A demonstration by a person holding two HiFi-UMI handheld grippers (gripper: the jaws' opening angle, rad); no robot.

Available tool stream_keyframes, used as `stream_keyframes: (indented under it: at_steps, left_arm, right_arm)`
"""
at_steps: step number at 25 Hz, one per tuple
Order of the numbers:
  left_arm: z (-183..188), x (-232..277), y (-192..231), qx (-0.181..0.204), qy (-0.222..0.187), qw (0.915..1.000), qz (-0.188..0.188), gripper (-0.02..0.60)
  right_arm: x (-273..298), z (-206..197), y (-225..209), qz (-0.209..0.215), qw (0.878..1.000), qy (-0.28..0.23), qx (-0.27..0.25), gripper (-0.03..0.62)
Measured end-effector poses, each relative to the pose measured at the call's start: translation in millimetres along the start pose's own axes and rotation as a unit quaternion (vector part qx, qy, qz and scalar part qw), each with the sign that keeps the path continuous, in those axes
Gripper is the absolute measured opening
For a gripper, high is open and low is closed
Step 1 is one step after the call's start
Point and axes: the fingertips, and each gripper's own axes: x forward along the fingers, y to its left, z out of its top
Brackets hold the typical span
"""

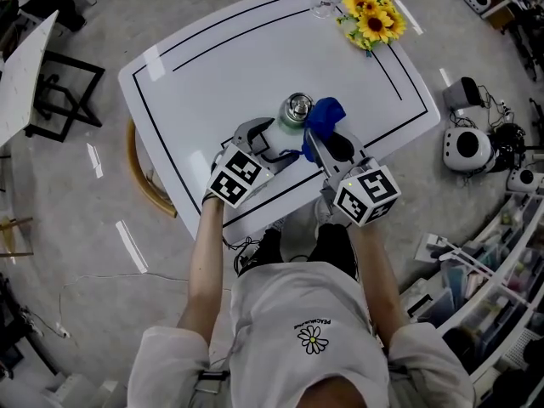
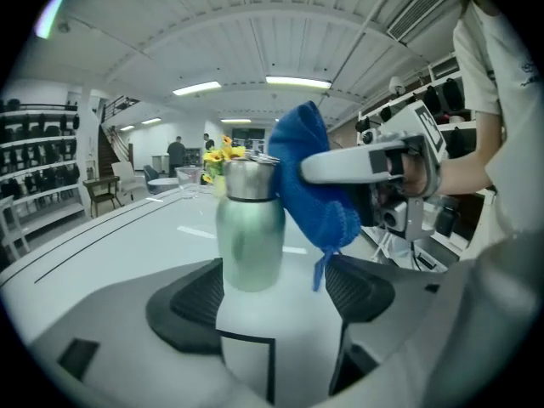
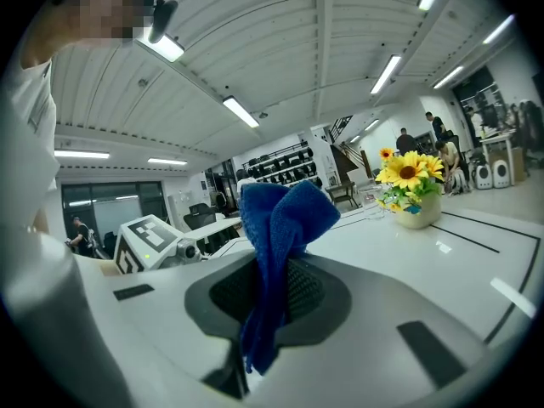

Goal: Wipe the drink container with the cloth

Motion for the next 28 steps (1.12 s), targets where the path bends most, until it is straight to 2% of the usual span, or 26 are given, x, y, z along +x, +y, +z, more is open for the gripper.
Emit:
stream_keyframes:
  at_steps: [2,6,14,21,23,26,28]
  left_arm:
    - [3.7,2.3,17.9,-0.012,-0.015,0.9997,0.017,0.36]
    - [5.6,21.1,26.9,-0.009,-0.008,0.9999,0.008,0.36]
    - [-8.5,11.6,-9.8,0.012,0.024,0.9993,-0.025,0.357]
    - [-10.3,12.3,-32.7,0.02,0.017,0.9988,-0.041,0.349]
    - [-4.5,1.4,-27.0,0.018,0.005,0.9994,-0.028,0.35]
    - [6.1,-10.9,2.3,0.001,-0.027,0.9993,0.026,0.35]
    - [7.8,-5.2,20.5,-0.001,-0.029,0.9985,0.047,0.35]
  right_arm:
    - [0.8,1.3,0.7,0.001,1.0,0.0,0.0,0.041]
    - [0.5,3.0,0.2,0.0,1.0,-0.004,0.003,0.041]
    - [2.5,1.1,-17.0,-0.037,0.999,-0.003,-0.003,0.041]
    - [6.3,2.5,5.9,-0.02,1.0,-0.005,-0.007,0.041]
    - [7.7,2.4,6.2,-0.022,1.0,-0.004,-0.006,0.041]
    - [6.2,1.6,2.9,-0.025,1.0,-0.003,-0.004,0.041]
    - [5.0,0.8,0.8,-0.028,1.0,-0.002,-0.002,0.041]
